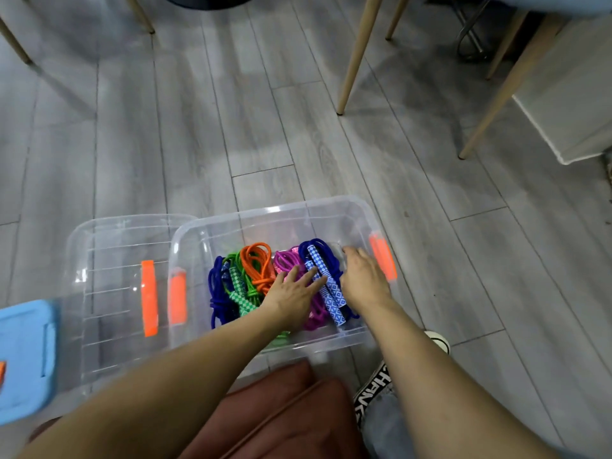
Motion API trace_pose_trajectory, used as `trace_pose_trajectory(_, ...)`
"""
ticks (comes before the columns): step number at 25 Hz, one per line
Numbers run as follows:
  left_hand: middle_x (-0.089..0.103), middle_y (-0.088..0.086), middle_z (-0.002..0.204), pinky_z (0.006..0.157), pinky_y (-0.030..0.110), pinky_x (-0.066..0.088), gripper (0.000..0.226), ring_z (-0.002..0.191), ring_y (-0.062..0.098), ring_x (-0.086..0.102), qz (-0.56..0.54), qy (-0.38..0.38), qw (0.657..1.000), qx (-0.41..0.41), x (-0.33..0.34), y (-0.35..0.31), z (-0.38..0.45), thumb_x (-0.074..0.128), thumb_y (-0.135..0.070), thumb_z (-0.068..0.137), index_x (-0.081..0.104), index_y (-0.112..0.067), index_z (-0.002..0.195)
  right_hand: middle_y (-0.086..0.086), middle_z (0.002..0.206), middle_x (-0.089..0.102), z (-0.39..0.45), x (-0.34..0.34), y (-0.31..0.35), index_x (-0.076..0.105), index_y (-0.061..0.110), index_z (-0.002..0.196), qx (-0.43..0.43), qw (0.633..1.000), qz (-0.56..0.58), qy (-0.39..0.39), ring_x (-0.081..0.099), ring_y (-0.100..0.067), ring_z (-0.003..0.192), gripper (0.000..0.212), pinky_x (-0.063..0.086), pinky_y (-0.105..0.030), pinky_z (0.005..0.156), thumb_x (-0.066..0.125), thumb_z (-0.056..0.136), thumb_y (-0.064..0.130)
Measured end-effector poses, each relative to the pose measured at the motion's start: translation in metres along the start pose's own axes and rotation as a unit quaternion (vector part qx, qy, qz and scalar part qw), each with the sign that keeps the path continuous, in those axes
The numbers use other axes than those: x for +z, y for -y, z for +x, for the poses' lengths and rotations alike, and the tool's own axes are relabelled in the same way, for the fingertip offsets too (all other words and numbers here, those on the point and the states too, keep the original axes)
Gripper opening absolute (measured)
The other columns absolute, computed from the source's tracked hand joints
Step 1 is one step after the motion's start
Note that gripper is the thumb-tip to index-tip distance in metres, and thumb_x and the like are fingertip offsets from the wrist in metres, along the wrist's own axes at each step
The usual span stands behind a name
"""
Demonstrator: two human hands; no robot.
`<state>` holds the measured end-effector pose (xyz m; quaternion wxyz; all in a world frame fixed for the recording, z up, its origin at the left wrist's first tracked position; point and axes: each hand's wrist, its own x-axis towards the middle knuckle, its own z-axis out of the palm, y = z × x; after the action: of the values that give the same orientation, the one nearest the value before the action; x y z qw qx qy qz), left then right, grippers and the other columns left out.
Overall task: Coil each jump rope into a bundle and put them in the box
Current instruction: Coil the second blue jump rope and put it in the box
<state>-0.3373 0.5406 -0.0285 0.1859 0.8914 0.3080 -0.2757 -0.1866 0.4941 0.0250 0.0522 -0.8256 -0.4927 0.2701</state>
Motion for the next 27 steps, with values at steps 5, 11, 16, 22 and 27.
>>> trace_pose_trajectory(5, 0.023, 0.007, 0.162, 0.119, 0.052, 0.018, 0.065, 0.149, 0.036, 0.018, -0.016, -0.154, 0.986, -0.057, -0.025, 0.042, -0.080, 0.031, -0.039, 0.094, 0.017, -0.029, 0.157, -0.013, 0.133, 0.056, -0.013, -0.004, 0.029, 0.048, 0.010, 0.140, -0.049, 0.999, 0.000, -0.006, 0.054, -0.033, 0.121, 0.050, 0.043, -0.038, 0.102, 0.052, 0.090, 0.004)
trace_pose_trajectory(11, 0.045, 0.010, 0.147, 0.110, 0.049, 0.033, 0.056, 0.136, 0.036, 0.040, -0.020, -0.272, 0.951, -0.147, -0.007, 0.098, -0.164, 0.039, -0.031, 0.088, 0.042, -0.021, 0.143, -0.014, 0.136, 0.054, -0.041, 0.007, 0.093, 0.048, 0.012, 0.142, -0.116, 0.993, 0.002, -0.007, 0.052, -0.036, 0.125, 0.052, 0.041, -0.042, 0.106, 0.056, 0.091, 0.009)
trace_pose_trajectory(16, 0.049, 0.009, 0.140, 0.103, 0.045, 0.038, 0.048, 0.127, 0.032, 0.046, -0.076, -0.305, 0.911, -0.266, 0.018, 0.158, -0.199, 0.048, -0.024, 0.090, 0.047, -0.017, 0.137, -0.013, 0.133, 0.057, -0.059, 0.025, 0.130, 0.049, 0.014, 0.142, -0.151, 0.989, 0.004, -0.004, 0.054, -0.035, 0.121, 0.049, 0.043, -0.041, 0.103, 0.056, 0.093, 0.014)
trace_pose_trajectory(22, 0.048, 0.013, 0.138, 0.102, 0.043, 0.035, 0.049, 0.125, 0.035, 0.045, -0.083, -0.200, 0.912, -0.348, 0.053, 0.252, -0.205, 0.049, -0.024, 0.091, 0.041, -0.015, 0.138, -0.011, 0.131, 0.057, -0.069, 0.046, 0.179, 0.048, 0.016, 0.141, -0.209, 0.978, -0.004, 0.000, 0.056, -0.034, 0.116, 0.050, 0.046, -0.042, 0.100, 0.056, 0.091, 0.011)
trace_pose_trajectory(27, 0.049, 0.023, 0.134, 0.105, 0.045, 0.029, 0.045, 0.125, 0.039, 0.042, -0.041, -0.085, 0.891, -0.443, 0.063, 0.300, -0.194, 0.040, -0.023, 0.092, 0.036, -0.016, 0.137, -0.007, 0.134, 0.056, -0.073, 0.053, 0.186, 0.046, 0.020, 0.143, -0.214, 0.977, -0.006, 0.007, 0.056, -0.031, 0.119, 0.053, 0.046, -0.044, 0.102, 0.056, 0.091, 0.013)
